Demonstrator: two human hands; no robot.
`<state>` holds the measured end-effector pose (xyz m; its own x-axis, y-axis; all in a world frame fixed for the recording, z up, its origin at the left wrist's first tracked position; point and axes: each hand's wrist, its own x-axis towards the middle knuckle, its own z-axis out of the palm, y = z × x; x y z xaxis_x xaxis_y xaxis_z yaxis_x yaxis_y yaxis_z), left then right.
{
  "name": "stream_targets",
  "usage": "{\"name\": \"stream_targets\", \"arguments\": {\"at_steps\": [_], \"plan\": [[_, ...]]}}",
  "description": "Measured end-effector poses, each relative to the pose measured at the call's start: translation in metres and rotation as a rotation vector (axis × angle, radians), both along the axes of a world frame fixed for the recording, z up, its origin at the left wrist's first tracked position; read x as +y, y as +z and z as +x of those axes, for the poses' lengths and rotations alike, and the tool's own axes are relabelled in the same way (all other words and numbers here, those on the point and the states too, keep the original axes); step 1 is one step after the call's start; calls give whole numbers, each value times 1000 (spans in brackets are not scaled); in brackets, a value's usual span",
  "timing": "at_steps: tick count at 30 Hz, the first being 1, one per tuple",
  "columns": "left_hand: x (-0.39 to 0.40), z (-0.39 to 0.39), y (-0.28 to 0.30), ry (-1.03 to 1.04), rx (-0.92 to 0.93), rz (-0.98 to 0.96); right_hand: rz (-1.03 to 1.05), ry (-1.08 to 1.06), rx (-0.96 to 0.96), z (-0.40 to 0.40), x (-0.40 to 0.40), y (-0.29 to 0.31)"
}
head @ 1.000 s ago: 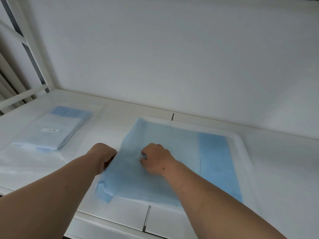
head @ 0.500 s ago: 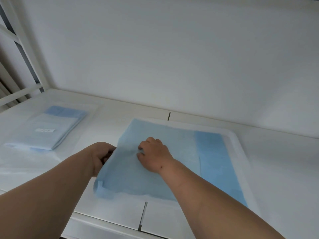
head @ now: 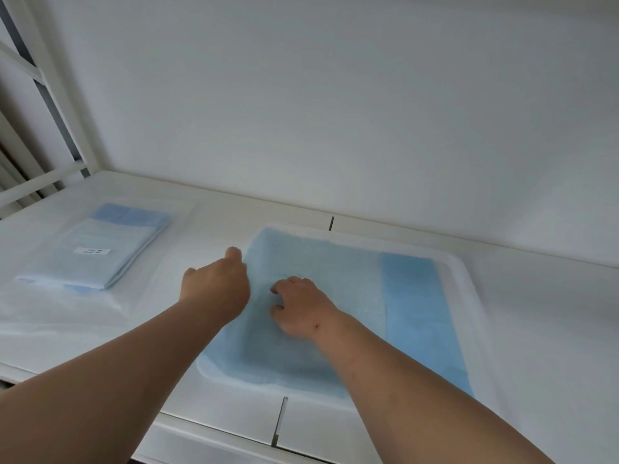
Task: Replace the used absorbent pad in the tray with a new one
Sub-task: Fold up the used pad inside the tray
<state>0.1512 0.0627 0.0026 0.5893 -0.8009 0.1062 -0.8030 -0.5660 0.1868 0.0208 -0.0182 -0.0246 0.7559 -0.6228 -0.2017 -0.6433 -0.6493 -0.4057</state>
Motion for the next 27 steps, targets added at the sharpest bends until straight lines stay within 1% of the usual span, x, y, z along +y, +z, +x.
{"name": "stream_targets", "arguments": {"at_steps": [1,2,3,4,5,6,7,8,9,10,11,12,13,14,16,18,20,22,24,26,27], "plan": [[-1,-3,4,-34,-58,21,24,-13,-13,0,-1,0],[-5,-6,9,-50,-48,16,46,-30,-30,0,-2,0],[-9,-9,13,-56,28,-5,66,-54,-48,0,-3,0],[-14,-13,16,-42,199,-54,86,-83,-73,0,-4,0],[-19,-16,19,-13,445,-114,104,-118,-105,0,-6,1],[-22,-19,23,20,728,-169,119,-162,-143,1,-8,3],[-22,-22,26,41,978,-191,136,-219,-182,0,-10,6],[-21,-24,28,34,1126,-143,160,-285,-227,-1,-12,8],[-19,-26,28,-5,1181,-48,198,-354,-274,-2,-15,9],[-16,-27,26,-54,1184,53,246,-419,-316,-4,-16,9],[-15,-29,22,-99,1148,139,293,-477,-349,-6,-17,9],[-14,-31,18,-118,1110,175,333,-524,-373,-7,-18,9],[-15,-31,13,-101,1095,143,364,-558,-386,-8,-19,8],[-16,-31,9,-54,1094,62,376,-572,-390,-10,-19,8],[-18,-28,2,94,1126,-109,372,-544,-359,-12,-17,9],[-19,-25,-2,174,1193,-144,380,-460,-317,-14,-15,11],[-20,-25,-5,202,1268,-136,357,-346,-249,-15,-11,13],[-22,-25,-5,218,1344,-168,316,-292,-214,-13,-8,14],[-26,-26,-4,240,1465,-272,341,-322,-249,-12,-8,15],[-29,-26,-4,289,1588,-418,454,-405,-326,-13,-9,17],[-30,-25,-4,311,1612,-473,528,-452,-367,-15,-10,18]]}}
